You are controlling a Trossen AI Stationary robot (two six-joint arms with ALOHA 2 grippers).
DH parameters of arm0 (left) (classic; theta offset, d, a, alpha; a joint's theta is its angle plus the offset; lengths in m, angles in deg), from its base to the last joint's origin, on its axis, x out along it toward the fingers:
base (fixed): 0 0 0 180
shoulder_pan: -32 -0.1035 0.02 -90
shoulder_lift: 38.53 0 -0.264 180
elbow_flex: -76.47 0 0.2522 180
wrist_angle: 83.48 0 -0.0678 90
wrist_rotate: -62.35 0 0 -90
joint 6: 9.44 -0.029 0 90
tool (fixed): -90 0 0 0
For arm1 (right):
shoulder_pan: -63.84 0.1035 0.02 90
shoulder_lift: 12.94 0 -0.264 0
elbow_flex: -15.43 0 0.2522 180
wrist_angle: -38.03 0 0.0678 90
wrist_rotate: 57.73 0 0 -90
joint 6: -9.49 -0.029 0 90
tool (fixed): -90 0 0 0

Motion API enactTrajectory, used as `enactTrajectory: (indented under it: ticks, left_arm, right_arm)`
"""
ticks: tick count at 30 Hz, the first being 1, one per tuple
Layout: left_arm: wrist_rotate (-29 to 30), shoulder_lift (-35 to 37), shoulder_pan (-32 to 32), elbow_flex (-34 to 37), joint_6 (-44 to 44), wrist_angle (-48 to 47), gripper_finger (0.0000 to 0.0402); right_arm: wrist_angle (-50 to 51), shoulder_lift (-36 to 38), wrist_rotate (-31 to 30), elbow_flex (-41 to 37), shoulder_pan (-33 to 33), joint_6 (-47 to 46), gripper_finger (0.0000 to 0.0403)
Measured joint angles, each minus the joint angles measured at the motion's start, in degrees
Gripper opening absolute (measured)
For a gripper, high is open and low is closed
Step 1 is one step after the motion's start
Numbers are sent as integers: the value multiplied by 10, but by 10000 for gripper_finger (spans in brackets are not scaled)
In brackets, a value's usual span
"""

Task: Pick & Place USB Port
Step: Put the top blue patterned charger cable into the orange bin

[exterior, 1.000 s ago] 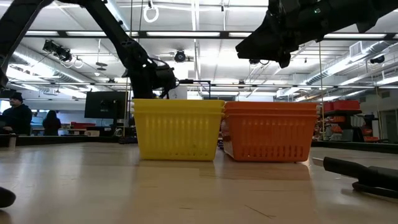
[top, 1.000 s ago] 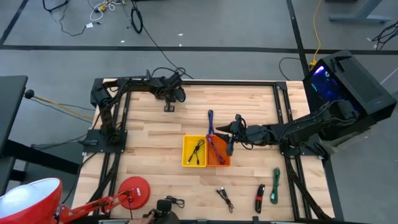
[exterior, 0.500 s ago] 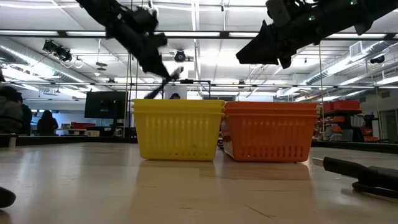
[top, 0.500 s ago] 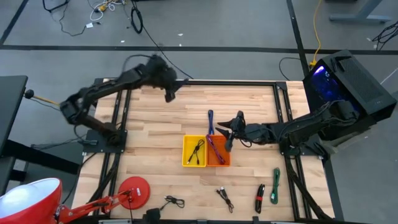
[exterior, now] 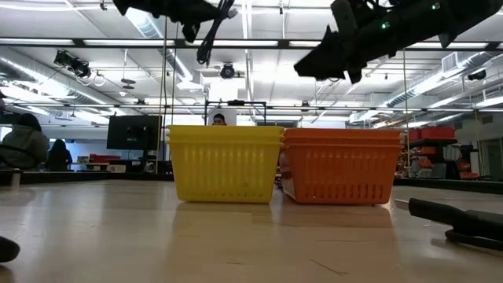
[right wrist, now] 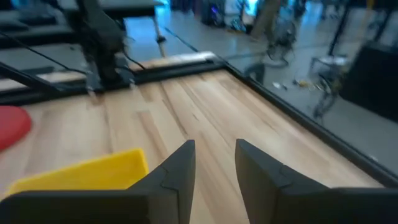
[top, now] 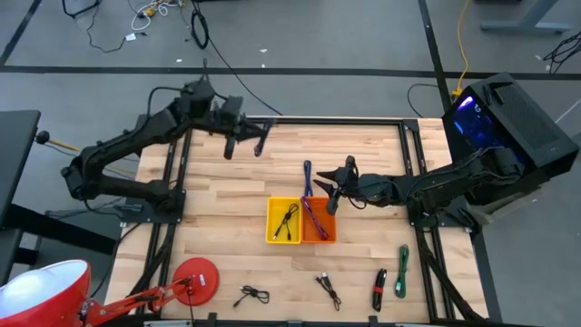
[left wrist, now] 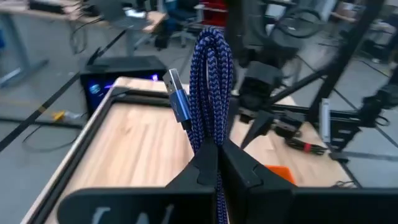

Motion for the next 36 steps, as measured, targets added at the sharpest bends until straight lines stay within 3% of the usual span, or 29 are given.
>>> enactTrajectory:
  ticks: [9, 15, 26, 36]
  left_arm:
    - [61, -51, 150, 0, -34, 94, 5]
    - [84, -104, 198, 0, -39, 134, 5]
    - [127, -171, 228, 0, -11, 191, 5]
    - [133, -182, 235, 0, -7, 259, 5]
  right_arm:
    - [-79, 0, 16, 0, 0, 45, 116]
    - [-102, 0, 60, 0, 0, 52, 116]
    - [-70, 3, 27, 0, 0, 77, 116]
    - [-108, 4, 74, 0, 0, 90, 117]
